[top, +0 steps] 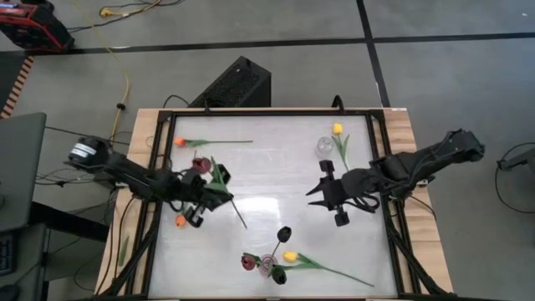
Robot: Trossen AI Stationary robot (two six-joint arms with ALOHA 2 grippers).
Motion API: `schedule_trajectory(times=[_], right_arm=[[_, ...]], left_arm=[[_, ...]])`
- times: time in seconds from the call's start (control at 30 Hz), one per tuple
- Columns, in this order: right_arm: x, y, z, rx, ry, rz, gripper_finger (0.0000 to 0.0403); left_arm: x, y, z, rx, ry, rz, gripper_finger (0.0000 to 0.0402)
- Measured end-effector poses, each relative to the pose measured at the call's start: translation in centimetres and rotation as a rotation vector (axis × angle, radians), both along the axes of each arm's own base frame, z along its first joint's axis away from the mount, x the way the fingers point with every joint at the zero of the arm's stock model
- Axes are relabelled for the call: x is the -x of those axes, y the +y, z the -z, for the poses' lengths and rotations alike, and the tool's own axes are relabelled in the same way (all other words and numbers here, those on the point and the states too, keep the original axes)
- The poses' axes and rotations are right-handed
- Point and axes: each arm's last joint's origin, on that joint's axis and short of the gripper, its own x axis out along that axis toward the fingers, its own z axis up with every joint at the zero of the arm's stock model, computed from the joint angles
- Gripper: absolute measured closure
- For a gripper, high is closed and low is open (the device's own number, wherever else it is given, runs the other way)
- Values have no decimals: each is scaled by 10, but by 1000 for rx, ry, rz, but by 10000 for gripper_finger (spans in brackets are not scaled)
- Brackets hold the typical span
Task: Sort flowers into vase by color
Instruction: Put the dark red tulip into the pink vase
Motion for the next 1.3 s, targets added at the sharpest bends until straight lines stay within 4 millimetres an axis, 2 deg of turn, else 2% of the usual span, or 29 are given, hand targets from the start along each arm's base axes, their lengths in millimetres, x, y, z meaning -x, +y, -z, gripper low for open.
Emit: schedule_trajectory(times=[0.23, 0.5, 0.7, 0.9, 1.13, 1.3], right_arm=[[-9, 15, 23, -72, 17, 10, 262], [-23, 37, 41, -80, 45, -29, 262], [-29, 47, 47, -76, 42, -47, 262], [-31, 50, 51, -80, 49, -26, 262], [-31, 52, 52, -81, 52, -30, 262], [-31, 51, 52, -74, 52, -30, 262]], left_arm=[[-39, -15, 1, -22, 16, 125, 401], [-65, -38, 4, -16, 29, 209, 401], [-69, -53, 5, -68, 17, 232, 401], [-71, -51, 6, -80, 28, 127, 401], [-71, -58, 9, -78, 34, 141, 401], [-85, -72, 13, -85, 22, 175, 401]])
